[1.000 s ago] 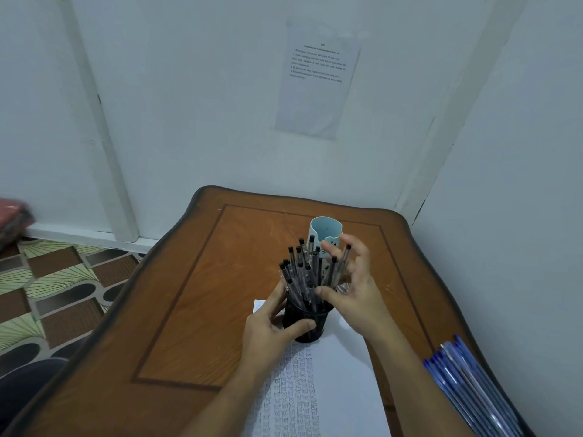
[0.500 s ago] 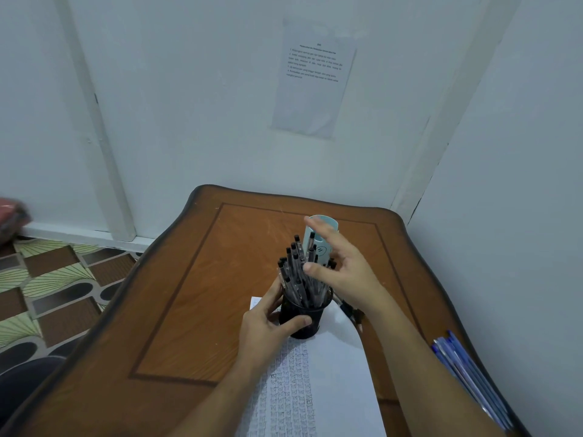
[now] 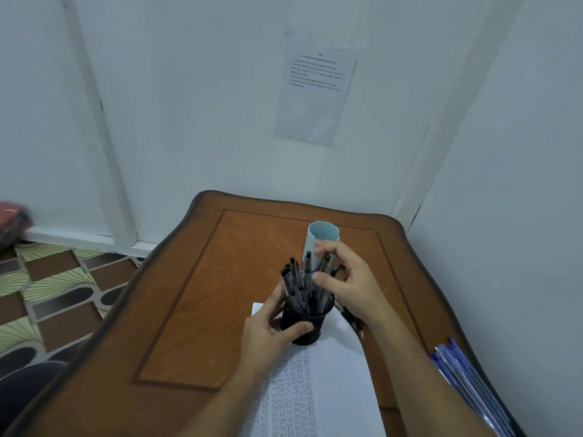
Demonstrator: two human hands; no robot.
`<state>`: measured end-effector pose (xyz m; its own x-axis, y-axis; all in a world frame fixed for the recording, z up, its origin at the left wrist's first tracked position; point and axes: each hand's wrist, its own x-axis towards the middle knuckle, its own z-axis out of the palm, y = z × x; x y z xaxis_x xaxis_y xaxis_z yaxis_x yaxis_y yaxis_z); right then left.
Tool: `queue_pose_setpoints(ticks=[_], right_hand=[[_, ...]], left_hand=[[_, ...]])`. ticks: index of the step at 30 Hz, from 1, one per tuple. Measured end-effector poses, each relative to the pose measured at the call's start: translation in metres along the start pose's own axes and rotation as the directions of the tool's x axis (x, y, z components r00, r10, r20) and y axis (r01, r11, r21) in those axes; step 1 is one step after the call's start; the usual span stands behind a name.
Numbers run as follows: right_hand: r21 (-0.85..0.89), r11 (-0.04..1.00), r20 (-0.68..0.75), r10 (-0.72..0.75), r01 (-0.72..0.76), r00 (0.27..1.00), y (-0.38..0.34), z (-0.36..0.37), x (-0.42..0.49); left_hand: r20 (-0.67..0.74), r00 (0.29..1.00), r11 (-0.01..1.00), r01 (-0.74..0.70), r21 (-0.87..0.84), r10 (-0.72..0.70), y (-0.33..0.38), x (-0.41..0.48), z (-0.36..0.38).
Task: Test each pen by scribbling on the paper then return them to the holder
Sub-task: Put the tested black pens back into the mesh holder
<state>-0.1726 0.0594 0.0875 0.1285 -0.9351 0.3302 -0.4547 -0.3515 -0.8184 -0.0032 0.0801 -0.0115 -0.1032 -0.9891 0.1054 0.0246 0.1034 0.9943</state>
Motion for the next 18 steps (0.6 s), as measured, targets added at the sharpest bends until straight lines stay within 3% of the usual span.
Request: queue_pose_setpoints(ticks=[4,11,13,15,18], right_hand=[[0.037,0.999,0.172,0.023,-0.030,0.985,0.001,0.007,0.001],[0.077,0.994,0.071,0.078,-0.084,0.994,0.004,0.000,0.003],[0.038,0.998,0.099,0.042,-0.046,0.994,0.000,0.007,0.002],[0.117,0.990,0.113,0.061,-0.075,0.992,0.000,0.012,0.002],[0.228,0.969,-0.038,0.108,-0.096,0.993,0.005,0.011,0.002]], left_hand=[[-0.006,1.000,1.000,0.000,-0.008,0.000,0.001,-0.001,0.000],[-0.005,1.000,1.000,-0.002,-0.009,0.002,0.000,0.001,0.000],[-0.010,1.000,1.000,-0.004,-0.016,0.004,0.000,0.001,0.000],[-0.010,1.000,1.000,-0.004,-0.016,0.004,0.000,0.001,0.000],[0.004,1.000,1.000,-0.008,-0.008,0.009,0.001,0.000,0.001]])
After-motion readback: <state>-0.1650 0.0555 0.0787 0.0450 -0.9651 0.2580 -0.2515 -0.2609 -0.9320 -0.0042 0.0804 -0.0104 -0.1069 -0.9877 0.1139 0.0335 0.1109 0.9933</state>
